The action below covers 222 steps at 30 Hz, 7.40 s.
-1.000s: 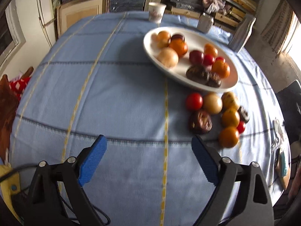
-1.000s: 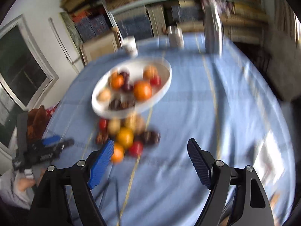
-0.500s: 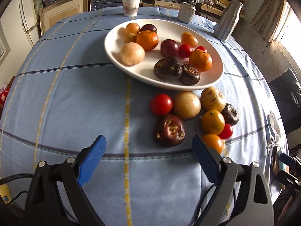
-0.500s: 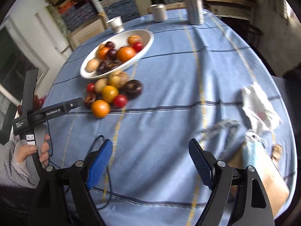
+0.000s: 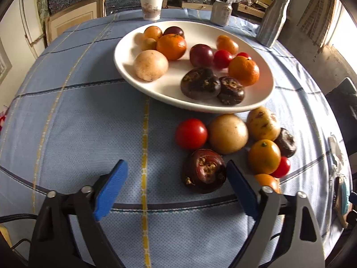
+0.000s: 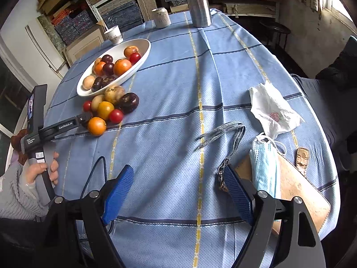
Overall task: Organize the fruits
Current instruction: 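Grasp a dark mangosteen with the left gripper while the right gripper grasps an orange tomato, then carry both fruits onto the white plate and open both grippers, then withdraw both open grippers from the plate toward the fruit cluster, then grasp a yellow-orange tomato with the left gripper while the right gripper grasps a red tomato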
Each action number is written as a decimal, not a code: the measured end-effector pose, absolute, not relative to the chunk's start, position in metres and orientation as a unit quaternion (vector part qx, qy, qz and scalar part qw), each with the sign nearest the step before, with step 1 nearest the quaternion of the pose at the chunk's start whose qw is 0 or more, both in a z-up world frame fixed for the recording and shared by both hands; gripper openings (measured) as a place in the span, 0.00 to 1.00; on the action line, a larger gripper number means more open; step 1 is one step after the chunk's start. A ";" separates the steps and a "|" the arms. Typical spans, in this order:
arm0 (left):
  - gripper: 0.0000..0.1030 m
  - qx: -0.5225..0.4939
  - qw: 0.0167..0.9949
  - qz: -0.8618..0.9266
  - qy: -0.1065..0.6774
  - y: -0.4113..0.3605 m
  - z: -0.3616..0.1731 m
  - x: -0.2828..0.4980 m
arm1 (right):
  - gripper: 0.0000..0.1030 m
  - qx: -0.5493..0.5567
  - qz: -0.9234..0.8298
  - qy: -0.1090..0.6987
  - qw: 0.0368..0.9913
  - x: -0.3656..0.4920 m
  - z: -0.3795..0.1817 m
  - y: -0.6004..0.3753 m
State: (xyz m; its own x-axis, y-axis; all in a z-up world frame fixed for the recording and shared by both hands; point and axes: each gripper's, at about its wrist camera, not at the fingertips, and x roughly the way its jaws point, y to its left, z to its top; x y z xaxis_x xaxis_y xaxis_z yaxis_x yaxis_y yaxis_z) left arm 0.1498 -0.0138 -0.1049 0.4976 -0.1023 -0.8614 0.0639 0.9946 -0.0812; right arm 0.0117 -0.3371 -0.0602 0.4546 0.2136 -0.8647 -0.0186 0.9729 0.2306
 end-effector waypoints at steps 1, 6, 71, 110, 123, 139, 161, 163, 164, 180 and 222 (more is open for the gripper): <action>0.78 -0.020 0.865 -0.053 0.499 -0.015 -0.105 0.150 | 0.81 0.093 0.071 0.519 0.847 0.012 -0.061 -0.336; 0.62 -0.009 0.862 -0.069 0.501 -0.022 -0.111 0.150 | 0.81 0.085 0.077 0.520 0.846 0.012 -0.060 -0.335; 0.41 0.017 0.946 -0.050 0.321 0.014 0.114 0.178 | 0.38 0.020 0.248 0.275 0.929 0.168 0.159 -0.246; 0.65 -0.017 0.888 -0.031 0.458 0.011 -0.050 0.277 | 0.55 0.052 0.241 0.375 0.894 0.328 0.033 -0.191; 0.72 -0.016 0.886 0.018 0.462 0.035 -0.039 0.191 | 0.64 0.078 0.217 0.383 0.895 0.209 0.033 -0.234; 0.77 -0.003 0.875 0.034 0.483 0.034 -0.060 0.120 | 0.65 0.049 0.221 0.488 0.843 0.088 -0.049 -0.231; 0.83 0.017 0.868 -0.043 0.494 -0.039 -0.080 0.129 | 0.68 0.053 0.157 0.501 0.850 0.040 -0.053 -0.283; 0.83 0.016 0.865 -0.052 0.499 -0.045 -0.087 0.130 | 0.68 0.057 0.147 0.504 0.849 0.037 -0.054 -0.290; 0.83 0.017 0.863 -0.056 0.501 -0.047 -0.090 0.130 | 0.68 0.059 0.143 0.505 0.849 0.036 -0.055 -0.293; 0.60 -0.023 0.855 -0.127 0.502 -0.080 -0.104 0.144 | 0.68 0.081 0.097 0.523 0.843 0.024 -0.067 -0.330; 0.36 -0.036 0.864 0.000 0.503 0.054 -0.083 0.074 | 0.59 0.058 0.233 0.533 0.811 0.131 -0.107 -0.212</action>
